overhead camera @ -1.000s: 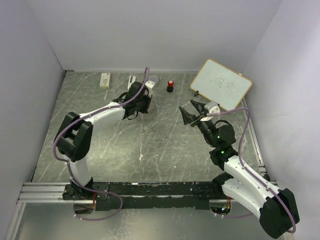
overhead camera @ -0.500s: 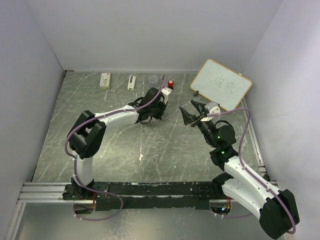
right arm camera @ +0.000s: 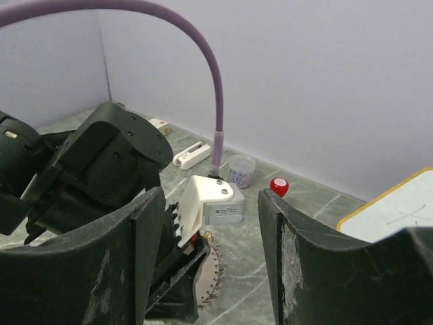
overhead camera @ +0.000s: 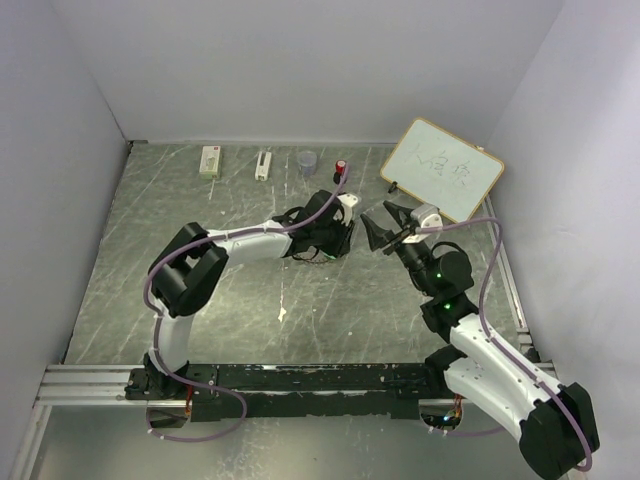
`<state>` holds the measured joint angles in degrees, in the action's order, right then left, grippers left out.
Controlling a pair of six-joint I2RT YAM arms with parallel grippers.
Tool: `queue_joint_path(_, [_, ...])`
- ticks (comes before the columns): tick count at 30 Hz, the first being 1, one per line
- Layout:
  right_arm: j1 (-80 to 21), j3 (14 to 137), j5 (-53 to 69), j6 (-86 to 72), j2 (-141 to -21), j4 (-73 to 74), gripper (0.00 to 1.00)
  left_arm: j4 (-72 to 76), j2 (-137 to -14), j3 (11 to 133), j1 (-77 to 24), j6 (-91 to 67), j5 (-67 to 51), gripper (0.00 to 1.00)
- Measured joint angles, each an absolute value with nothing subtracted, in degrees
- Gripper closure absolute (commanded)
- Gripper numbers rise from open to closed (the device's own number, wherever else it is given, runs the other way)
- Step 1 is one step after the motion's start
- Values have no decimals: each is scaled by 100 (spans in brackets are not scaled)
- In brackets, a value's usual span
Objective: Put the keys on the keyring
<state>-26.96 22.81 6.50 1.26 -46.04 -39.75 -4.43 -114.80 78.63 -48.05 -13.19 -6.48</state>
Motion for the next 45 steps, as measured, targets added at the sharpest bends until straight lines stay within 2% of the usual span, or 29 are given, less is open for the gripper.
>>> queue_joint_path(2, [-2696,2279,528,108,-4512,-3946,36,-316,-11428,7817,-4814,-1387,-744,38])
queue_joint_path(4, [-2694,2265,268,60,-4403,-3951,30,-204,-11244,7664,-4816,-1448,-794,34])
queue_joint_path(9, [-2679,2239,-803,-235,-4259,-3898,17,-86,-10259,7192,-4816,-1527,-646,28])
queue_joint_path(11, [-2672,2285,-1249,-436,-4331,-3721,3,19,-9651,6967,-4816,-1562,-395,27])
queue_joint_path(12, [-2668,2364,-1431,-541,-4401,-3562,1,97,-9330,6858,-4816,-1586,-237,27])
queue_joint_path(18, [-2663,3140,-2119,-1063,-4856,-2467,0,333,-7778,6355,-4766,-1702,755,25])
queue_joint_path(24, [-2663,3406,-2805,-1559,-4845,-1616,0,222,-6989,6267,-4757,-1691,1468,23])
queue_joint_path(36, [-2661,3494,-3048,-2235,-3997,-473,0,-368,-6412,6093,-4757,-1798,1846,22])
queue_joint_path(45, [-2661,3551,-3030,-2574,-3811,-357,0,-484,-5931,6093,-4757,-1874,1844,22])
